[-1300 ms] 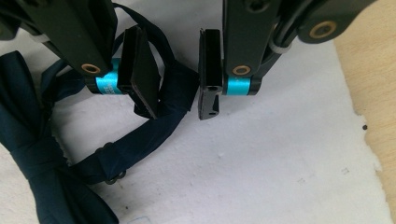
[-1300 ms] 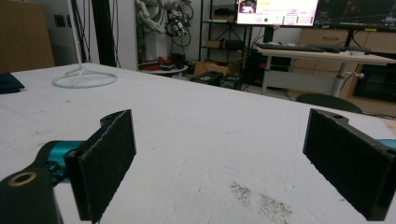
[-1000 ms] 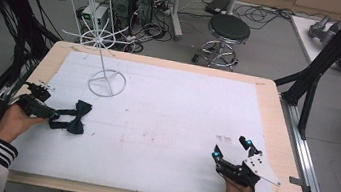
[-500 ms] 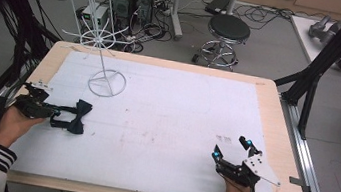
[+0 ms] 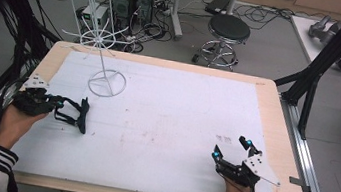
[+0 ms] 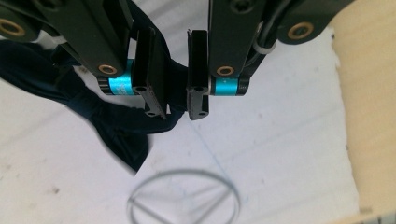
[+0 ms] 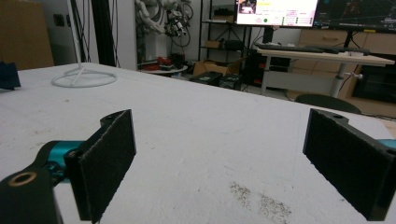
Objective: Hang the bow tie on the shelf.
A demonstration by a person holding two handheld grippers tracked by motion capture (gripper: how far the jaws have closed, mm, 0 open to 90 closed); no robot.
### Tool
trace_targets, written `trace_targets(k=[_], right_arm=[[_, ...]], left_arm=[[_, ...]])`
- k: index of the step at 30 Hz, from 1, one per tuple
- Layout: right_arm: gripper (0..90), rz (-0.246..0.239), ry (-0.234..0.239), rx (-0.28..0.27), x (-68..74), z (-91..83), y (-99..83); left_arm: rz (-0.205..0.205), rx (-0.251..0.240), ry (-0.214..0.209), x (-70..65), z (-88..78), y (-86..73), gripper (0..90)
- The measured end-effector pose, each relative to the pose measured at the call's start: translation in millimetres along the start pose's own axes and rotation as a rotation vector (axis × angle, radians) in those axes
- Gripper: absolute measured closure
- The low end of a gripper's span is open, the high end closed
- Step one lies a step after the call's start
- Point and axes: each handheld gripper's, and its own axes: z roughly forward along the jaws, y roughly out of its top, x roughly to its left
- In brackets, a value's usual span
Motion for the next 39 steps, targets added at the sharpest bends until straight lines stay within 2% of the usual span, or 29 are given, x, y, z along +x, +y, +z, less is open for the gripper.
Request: trace_targets(k=[7,12,14,18,24,39], right_arm=[[8.5,0.000,0.000,0.000,0.0,0.0,0.0],[8.5,0.000,-0.002,0.002,0.2,-0.1,0.1],[8.5,0.000,0.000,0.000,0.0,0.0,0.0],[8.5,0.001,0.000,-0.001,0.0,0.1,0.0],[8.5,0.001,0.000,0.000,-0.3,0.1,0.0],[8.5,0.002,0.000,0.000,-0.3,0.1,0.1]], left_arm=[[0.074,-0.118,0.002,-9.5,-9.0,10.6,77.8],[0.099,-0.205,-0.005,-15.3,-14.1,18.0,77.9],[0.095,-0.236,0.001,-17.5,-14.8,20.7,77.9],[0.118,-0.269,0.001,-20.7,-16.3,26.2,77.9],[0.165,-0.345,0.009,-26.8,-19.2,33.7,77.8],[0.185,-0.434,-0.006,-32.5,-28.2,57.3,77.9]])
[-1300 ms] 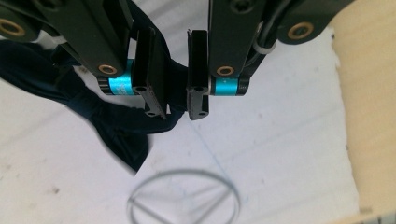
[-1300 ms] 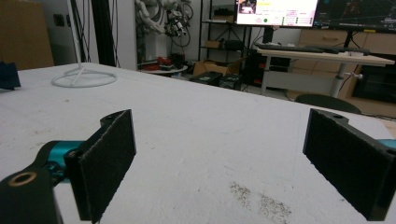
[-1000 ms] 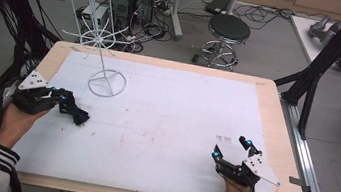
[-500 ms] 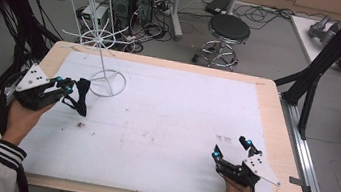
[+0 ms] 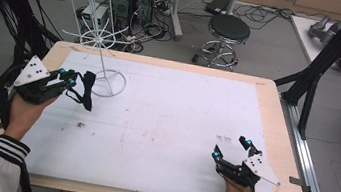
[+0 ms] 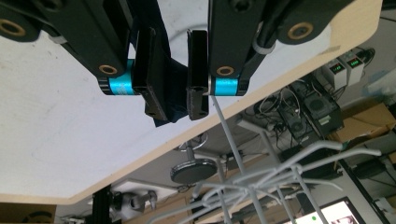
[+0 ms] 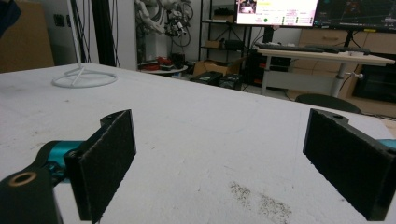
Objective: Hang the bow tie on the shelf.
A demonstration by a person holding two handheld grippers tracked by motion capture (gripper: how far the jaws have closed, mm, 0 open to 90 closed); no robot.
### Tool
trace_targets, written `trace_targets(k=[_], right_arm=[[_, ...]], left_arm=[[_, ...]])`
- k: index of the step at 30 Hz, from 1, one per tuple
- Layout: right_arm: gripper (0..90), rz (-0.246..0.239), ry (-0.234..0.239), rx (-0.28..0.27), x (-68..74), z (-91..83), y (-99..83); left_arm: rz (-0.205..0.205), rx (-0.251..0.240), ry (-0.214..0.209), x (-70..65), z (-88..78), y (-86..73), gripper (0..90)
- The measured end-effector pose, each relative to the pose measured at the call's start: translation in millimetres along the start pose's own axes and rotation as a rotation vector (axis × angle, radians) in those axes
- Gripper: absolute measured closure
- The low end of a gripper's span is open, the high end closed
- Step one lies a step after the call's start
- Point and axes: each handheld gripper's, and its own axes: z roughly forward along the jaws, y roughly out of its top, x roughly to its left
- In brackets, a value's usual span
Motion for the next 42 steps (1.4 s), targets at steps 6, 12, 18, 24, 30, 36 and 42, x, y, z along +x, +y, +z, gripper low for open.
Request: trace_targets(k=[6,12,18,24,30,36,42], right_arm=[[8.5,0.000,-0.001,0.000,0.1,0.0,0.0],[8.5,-0.002,0.001,0.000,0.1,0.0,0.0],[8.5,0.000,0.000,0.001,0.1,0.0,0.0],[8.5,0.000,0.000,0.001,0.0,0.0,0.0],[8.5,0.005,0.001,0.001,0.0,-0.1,-0.1],[8.5,0.007,0.001,0.002,0.0,-0.2,-0.1],[8.5,0.010,0.001,0.003,-0.1,-0.3,0.0]], left_arm=[[-0.007,-0.029,0.005,1.8,0.1,12.7,77.9],[0.001,-0.045,0.004,3.0,-1.2,25.8,77.9],[0.015,-0.059,0.000,0.7,0.7,36.8,77.9],[0.031,-0.059,-0.004,0.8,4.8,47.1,77.9],[0.032,-0.041,0.003,5.2,10.2,52.3,77.9],[0.027,-0.027,0.014,9.7,15.0,53.4,77.9],[0.014,-0.022,0.026,12.9,17.9,57.0,77.9]])
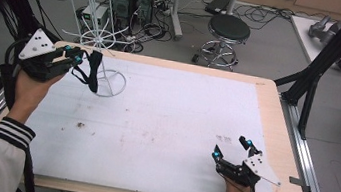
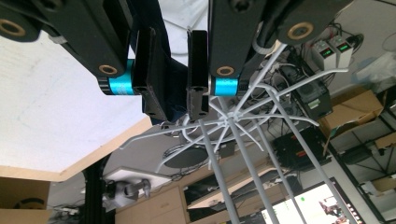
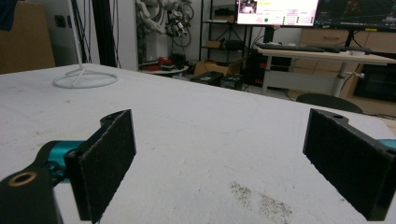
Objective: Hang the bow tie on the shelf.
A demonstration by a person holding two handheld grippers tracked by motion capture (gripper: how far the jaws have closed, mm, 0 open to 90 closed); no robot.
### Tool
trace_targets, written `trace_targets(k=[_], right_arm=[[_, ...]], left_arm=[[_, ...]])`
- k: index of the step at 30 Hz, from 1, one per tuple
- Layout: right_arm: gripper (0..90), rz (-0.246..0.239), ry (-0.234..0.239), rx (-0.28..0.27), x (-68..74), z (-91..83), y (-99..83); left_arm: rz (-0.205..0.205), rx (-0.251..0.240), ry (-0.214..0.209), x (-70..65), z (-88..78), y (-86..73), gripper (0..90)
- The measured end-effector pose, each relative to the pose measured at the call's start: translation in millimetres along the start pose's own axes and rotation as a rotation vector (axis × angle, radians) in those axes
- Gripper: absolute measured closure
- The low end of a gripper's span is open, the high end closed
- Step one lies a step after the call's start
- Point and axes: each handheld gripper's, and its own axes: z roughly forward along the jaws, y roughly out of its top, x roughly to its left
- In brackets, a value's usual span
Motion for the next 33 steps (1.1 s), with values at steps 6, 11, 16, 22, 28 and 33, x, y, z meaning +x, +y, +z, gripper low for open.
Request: trace_targets(k=[6,11,16,22,28,33], right_arm=[[8.5,-0.004,-0.001,-0.001,-0.3,0.1,0.0],[8.5,0.000,-0.001,0.000,-0.1,-0.1,0.0],[8.5,-0.011,0.002,-0.002,-0.2,0.1,0.0],[8.5,-0.008,0.004,-0.004,-0.1,0.0,0.0],[8.5,-0.012,0.004,-0.004,0.2,-0.2,-0.1],[8.5,-0.016,0.003,-0.010,0.1,-0.5,-0.3]], left_arm=[[-0.002,0.015,0.014,2.4,5.7,4.0,77.8],[-0.021,0.032,0.023,6.1,12.5,4.1,77.8],[-0.030,0.054,0.029,9.5,20.3,5.9,77.8],[-0.041,0.078,0.031,10.4,27.0,6.7,77.7],[-0.053,0.096,0.037,12.6,29.6,6.4,77.5],[-0.064,0.110,0.039,17.0,33.6,7.4,76.7]])
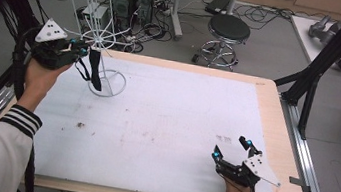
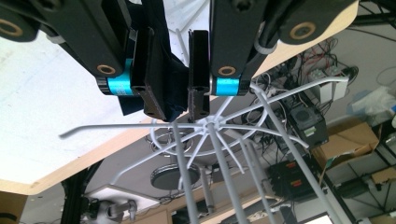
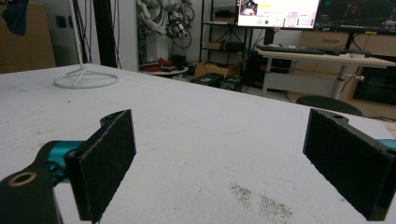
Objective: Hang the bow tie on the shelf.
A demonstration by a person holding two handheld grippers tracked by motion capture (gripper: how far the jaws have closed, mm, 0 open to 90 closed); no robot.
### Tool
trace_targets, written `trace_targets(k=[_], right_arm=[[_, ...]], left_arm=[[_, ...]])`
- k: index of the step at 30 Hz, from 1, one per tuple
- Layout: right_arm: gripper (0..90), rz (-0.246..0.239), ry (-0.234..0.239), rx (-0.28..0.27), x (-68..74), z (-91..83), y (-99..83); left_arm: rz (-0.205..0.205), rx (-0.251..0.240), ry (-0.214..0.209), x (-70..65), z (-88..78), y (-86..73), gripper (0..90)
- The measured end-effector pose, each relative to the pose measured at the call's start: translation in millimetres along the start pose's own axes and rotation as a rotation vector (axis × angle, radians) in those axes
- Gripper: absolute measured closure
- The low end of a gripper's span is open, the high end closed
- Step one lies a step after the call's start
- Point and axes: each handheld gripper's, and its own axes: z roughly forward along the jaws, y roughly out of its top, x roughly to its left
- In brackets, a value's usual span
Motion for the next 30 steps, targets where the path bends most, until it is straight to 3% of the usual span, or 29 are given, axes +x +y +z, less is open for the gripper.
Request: trace_targets(k=[3,7,10,13,17,20,26,30], right_arm=[[8.5,0.012,0.000,0.000,-0.2,-0.4,-0.1],[8.5,0.011,0.004,0.002,0.2,-0.5,-0.1],[8.5,0.007,0.006,0.001,0.1,-0.4,0.0],[8.5,0.009,0.007,0.001,0.1,-0.5,-0.1],[8.5,0.009,0.003,0.000,0.4,-0.4,0.0],[8.4,0.001,0.001,-0.002,0.6,-0.2,-0.1],[8.5,0.005,-0.005,-0.003,0.5,-0.3,-0.1],[8.5,0.006,-0.008,-0.003,0.6,-0.4,-0.1]], left_arm=[[-0.006,0.011,0.005,1.1,0.3,-0.6,74.6],[-0.027,0.026,0.031,1.3,-0.5,-1.0,61.1],[-0.053,-0.002,0.034,1.9,-3.1,0.8,52.0],[-0.043,-0.036,0.038,-0.3,-7.8,1.6,38.2],[-0.037,-0.120,0.015,-4.4,-21.0,-1.0,18.7],[-0.034,-0.182,-0.010,-9.4,-35.1,-7.2,13.7],[-0.035,-0.290,-0.049,-24.2,-60.2,-36.2,11.8],[-0.087,-0.351,-0.089,-36.3,-70.6,-76.6,8.5]])
